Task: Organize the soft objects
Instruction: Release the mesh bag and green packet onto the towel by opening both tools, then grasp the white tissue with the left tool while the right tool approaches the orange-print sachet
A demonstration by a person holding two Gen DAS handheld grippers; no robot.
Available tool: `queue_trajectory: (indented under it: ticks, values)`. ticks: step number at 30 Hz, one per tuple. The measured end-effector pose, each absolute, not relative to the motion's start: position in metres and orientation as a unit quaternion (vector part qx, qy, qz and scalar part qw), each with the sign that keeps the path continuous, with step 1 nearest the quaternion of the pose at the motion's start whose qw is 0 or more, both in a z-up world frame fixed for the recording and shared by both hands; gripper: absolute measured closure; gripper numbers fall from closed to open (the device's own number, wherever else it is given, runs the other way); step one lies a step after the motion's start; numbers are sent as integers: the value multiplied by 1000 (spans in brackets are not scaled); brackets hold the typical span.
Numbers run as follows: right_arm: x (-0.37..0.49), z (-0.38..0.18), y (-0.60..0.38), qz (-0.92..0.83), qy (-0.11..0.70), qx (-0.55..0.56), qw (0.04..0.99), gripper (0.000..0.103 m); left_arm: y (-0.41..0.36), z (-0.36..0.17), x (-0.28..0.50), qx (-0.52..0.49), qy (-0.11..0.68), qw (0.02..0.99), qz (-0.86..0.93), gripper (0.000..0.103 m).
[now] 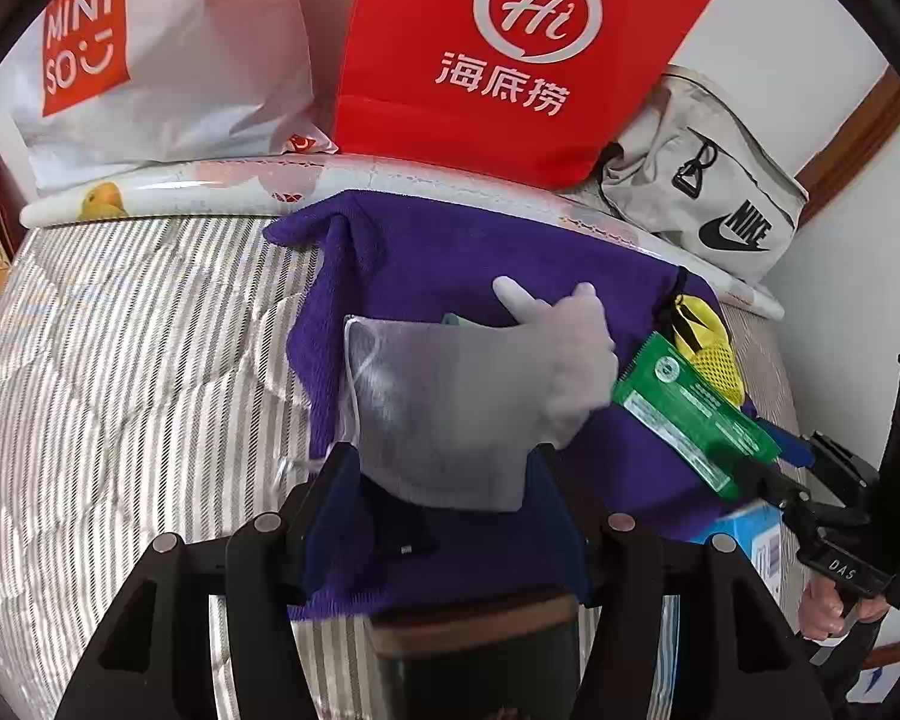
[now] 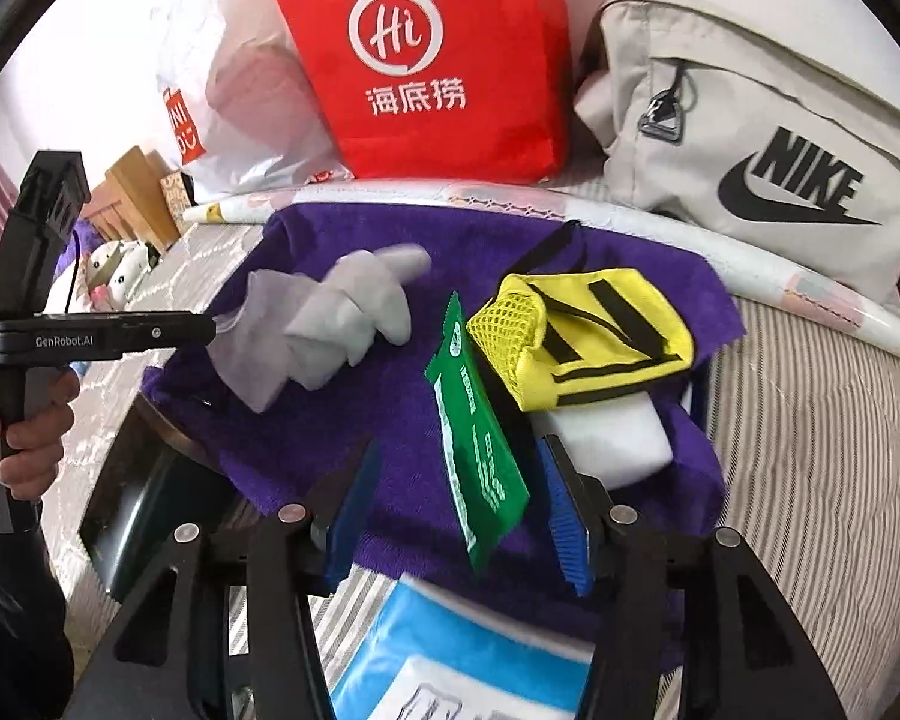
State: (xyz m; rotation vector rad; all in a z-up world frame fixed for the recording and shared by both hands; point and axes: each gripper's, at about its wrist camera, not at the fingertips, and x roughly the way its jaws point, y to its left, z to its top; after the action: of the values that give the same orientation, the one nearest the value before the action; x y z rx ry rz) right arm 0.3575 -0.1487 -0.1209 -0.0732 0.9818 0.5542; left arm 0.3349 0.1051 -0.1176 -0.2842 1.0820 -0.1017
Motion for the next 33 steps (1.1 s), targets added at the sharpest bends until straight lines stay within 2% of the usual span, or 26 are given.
queue_trajectory:
  ticks: [17,33]
  values:
    - [251,-72,-172,261,420,-12,869,48,82,-77,221,-108,483,867,-61,47]
    - [132,-60,-172,279,385,-28,880,48,33,-117,102,-72,506,854,-96,47]
